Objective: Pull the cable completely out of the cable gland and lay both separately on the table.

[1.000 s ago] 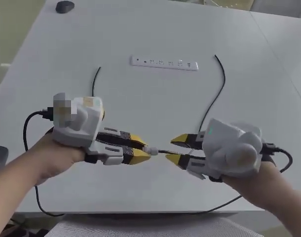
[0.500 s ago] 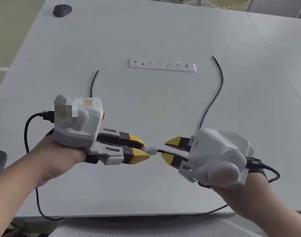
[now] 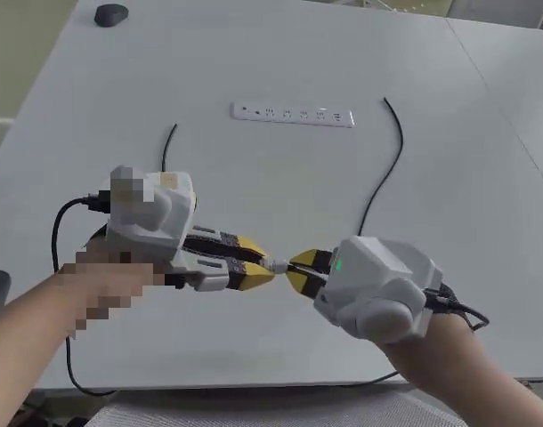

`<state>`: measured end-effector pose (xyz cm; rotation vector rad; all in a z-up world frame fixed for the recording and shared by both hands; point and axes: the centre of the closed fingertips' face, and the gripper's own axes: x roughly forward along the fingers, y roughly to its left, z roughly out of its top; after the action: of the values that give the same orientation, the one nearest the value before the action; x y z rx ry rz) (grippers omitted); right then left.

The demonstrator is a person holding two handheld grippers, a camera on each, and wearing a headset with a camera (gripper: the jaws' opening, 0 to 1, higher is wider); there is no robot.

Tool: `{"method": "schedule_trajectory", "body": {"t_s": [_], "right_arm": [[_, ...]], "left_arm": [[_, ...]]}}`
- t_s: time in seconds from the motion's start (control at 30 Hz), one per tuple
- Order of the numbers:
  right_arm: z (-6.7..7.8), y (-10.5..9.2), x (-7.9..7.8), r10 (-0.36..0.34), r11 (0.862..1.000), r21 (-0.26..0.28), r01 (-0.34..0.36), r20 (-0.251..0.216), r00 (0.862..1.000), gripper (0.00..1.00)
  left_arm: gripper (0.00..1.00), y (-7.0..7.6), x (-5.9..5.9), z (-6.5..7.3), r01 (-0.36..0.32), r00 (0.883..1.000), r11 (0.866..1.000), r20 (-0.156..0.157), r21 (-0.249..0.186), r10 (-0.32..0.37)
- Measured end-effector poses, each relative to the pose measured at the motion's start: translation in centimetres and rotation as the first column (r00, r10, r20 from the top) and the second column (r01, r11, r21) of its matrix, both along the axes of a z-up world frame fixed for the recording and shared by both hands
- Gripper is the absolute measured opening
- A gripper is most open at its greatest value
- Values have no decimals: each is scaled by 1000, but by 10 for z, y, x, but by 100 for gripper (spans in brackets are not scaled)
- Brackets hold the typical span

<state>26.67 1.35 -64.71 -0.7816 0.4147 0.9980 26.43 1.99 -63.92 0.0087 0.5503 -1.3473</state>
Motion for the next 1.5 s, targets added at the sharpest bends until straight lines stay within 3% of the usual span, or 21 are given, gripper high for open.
{"method": "schedule_trajectory", "body": {"t_s": [0.07, 0.27, 0.53, 0.6, 0.87, 0.97, 1.2, 1.4, 1.5], "right_arm": [[0, -1, 1, 26, 999, -34, -25, 33, 999, 0], [-4, 1, 0, 27, 999, -47, -26, 7, 1000, 0], [-1, -2, 1, -10, 1000, 9, 10, -40, 999, 0], [0, -2, 2, -20, 1000, 22, 21, -46, 999, 0], [-7, -4, 3, -45, 998, 41, 48, -87, 995, 0], [-8, -5, 3, -66, 995, 70, 74, -120, 991, 0], [-10, -10, 6, -96, 991, 81, 107, -129, 987, 0], [-13, -22, 12, -159, 977, 116, 180, -171, 972, 0], [-16, -30, 16, -212, 959, 144, 245, -213, 954, 0]], "left_arm": [[15, 0, 1, 0, -4, 1000, 1000, 1, -1, 4], [15, -1, -1, 0, 6, 1000, 1000, -7, 2, -6], [15, -1, -1, 1, -8, 1000, 1000, -14, -9, 8], [15, 0, -1, 3, -10, 1000, 1000, -1, -9, 10], [15, 1, -1, -1, -17, 1000, 1000, 5, 8, 17], [15, 1, -1, -2, -18, 1000, 1000, 0, 8, 18], [15, 2, 3, -2, -27, 1000, 1000, 7, 2, 27], [15, 6, 6, 1, -44, 999, 999, 5, -15, 44], [15, 7, 7, 3, -54, 999, 998, 5, -21, 54]]}}
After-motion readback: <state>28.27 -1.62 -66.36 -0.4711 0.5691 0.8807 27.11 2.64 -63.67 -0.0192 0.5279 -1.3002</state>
